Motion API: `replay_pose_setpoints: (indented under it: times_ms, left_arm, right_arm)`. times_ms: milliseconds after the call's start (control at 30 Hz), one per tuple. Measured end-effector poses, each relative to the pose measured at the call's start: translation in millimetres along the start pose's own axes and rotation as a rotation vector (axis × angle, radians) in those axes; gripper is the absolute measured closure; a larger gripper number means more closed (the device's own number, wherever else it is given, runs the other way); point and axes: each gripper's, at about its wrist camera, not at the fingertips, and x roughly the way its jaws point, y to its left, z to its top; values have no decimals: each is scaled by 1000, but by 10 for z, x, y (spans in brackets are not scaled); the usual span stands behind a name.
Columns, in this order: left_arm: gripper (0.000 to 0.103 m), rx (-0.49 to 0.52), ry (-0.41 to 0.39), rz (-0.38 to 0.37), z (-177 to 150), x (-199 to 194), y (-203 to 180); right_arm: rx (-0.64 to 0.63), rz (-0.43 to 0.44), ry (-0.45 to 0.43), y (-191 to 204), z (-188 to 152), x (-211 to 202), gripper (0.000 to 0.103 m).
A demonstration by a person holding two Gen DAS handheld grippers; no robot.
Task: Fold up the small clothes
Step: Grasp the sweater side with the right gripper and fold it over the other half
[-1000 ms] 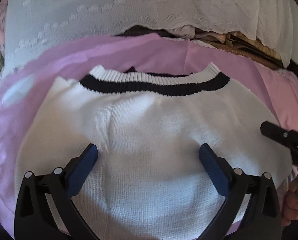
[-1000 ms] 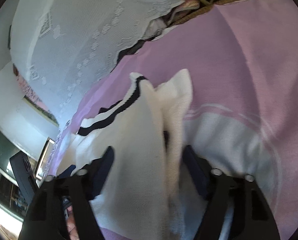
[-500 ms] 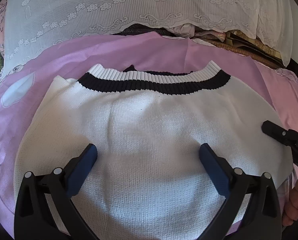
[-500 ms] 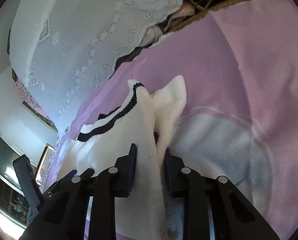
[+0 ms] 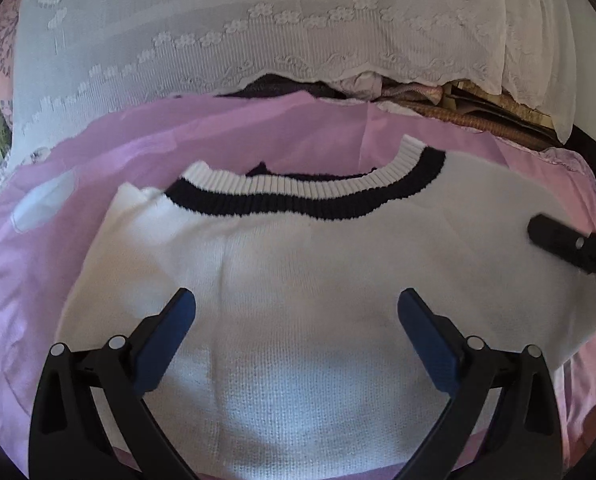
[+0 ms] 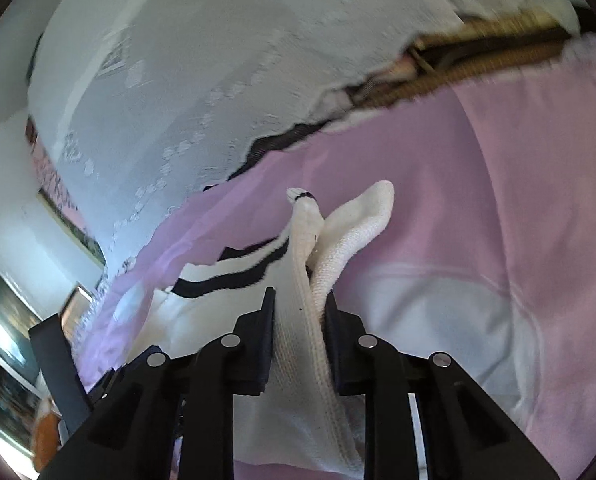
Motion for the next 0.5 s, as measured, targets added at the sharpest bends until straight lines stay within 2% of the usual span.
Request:
replay_pose_setpoints:
  times_ms: [100,367,500]
  left_arm:
    - [4,-4,8,4,16,-3,29]
    - [4,-109,30,9,104,-37,351]
    - [4,-149,58,5,115,10,437]
  right_arm:
    - [-48,-6,-15,237,36,-37,80]
    - [-80,-24,-30,598,129,-21,81]
    - [-141,-58,-32,824,80,-3,81]
